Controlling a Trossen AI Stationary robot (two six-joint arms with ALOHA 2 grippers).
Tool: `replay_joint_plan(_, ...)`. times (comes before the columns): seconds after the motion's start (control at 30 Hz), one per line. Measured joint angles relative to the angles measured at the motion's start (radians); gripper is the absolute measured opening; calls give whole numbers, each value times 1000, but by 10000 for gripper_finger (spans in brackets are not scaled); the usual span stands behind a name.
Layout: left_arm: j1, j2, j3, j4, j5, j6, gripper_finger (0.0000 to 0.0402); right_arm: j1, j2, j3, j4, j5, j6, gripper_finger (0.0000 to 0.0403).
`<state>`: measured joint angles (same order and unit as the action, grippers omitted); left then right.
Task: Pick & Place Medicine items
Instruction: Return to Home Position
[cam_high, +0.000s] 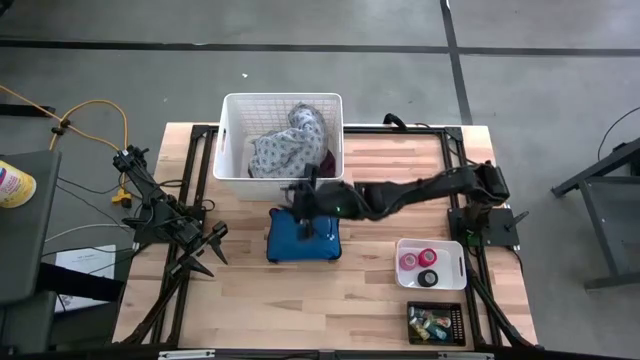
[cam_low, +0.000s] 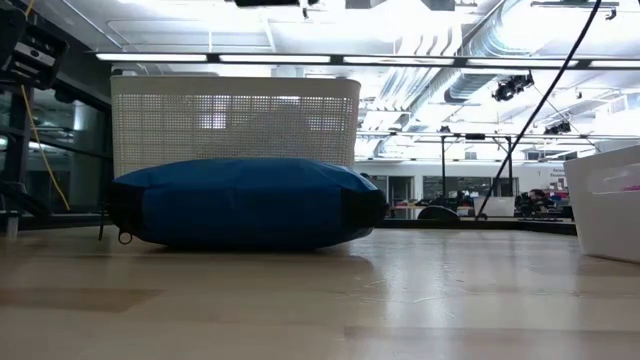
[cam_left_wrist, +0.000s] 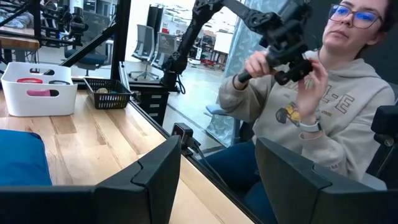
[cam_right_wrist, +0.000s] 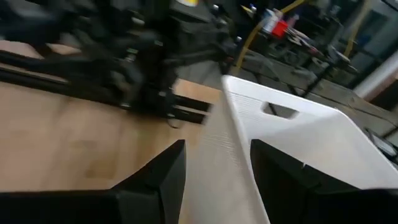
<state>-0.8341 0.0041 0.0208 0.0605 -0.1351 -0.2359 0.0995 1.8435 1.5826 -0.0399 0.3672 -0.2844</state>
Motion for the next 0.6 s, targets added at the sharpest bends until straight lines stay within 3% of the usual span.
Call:
replay_joint_plan(0.3, 0, 0, 0, 0, 0, 0, 202, 133, 0, 0, 0, -2, 34, 166)
replay_joint_plan(0.6, 0, 0, 0, 0, 0, 0, 202, 151, 0, 0, -8, 0, 16, 161)
